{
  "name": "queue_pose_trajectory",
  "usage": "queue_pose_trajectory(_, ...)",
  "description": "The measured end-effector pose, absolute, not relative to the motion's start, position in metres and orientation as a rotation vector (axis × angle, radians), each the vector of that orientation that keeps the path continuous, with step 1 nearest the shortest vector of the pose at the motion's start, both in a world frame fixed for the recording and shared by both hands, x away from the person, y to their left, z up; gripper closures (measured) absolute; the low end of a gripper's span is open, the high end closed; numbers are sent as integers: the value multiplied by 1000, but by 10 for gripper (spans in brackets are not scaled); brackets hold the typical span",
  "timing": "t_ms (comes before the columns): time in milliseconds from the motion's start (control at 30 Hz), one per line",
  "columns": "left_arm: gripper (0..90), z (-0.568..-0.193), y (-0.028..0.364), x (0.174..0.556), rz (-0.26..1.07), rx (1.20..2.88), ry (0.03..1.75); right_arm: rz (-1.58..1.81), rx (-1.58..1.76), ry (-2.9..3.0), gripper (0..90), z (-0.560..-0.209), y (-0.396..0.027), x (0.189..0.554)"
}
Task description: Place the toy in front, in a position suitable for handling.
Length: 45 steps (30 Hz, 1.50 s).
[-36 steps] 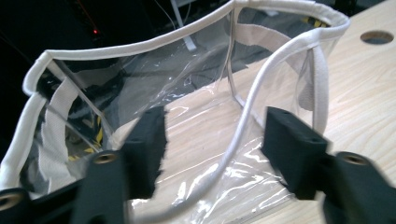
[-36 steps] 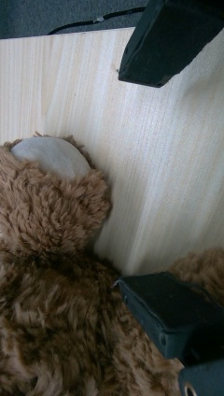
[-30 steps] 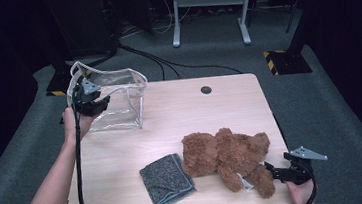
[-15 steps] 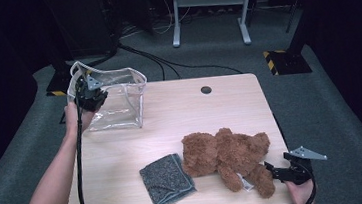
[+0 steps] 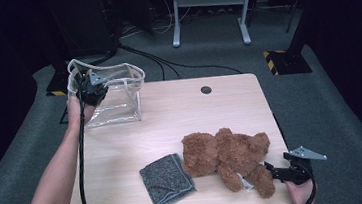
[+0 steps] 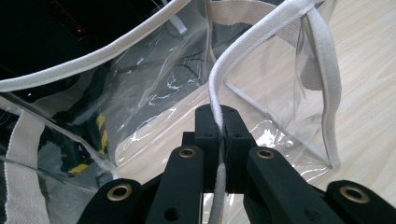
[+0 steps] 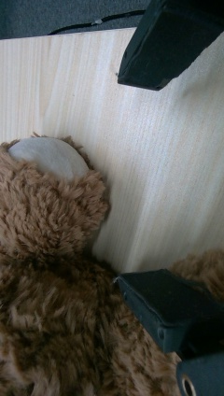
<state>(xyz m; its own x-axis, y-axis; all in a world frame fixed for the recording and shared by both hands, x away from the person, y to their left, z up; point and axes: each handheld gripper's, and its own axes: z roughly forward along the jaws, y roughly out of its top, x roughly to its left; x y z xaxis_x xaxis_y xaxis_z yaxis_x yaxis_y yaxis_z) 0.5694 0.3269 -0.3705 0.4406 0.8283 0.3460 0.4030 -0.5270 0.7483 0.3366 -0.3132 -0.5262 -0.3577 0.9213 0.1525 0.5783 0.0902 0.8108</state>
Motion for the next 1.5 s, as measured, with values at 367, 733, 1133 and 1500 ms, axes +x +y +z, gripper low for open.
queue_pose_trajectory(367, 390, -365, 322, 563, 998, 2053, 1084, 1170, 1486, 1982, 46, -526, -313, 337)
queue_pose_trajectory(733, 155, -342, 329, 523, 938, 2016, 1040, 1158, 1493, 1989, 45, -526, -313, 338)
queue_pose_trajectory(1133, 64, -379, 332, 472, 808, 2077, 1035, 1147, 1510, 1996, 40, -526, -313, 340)
queue_pose_trajectory(1500, 43, -434, 331, 443, 704, 2136, 1066, 1137, 1507, 2002, 39, -526, -312, 340)
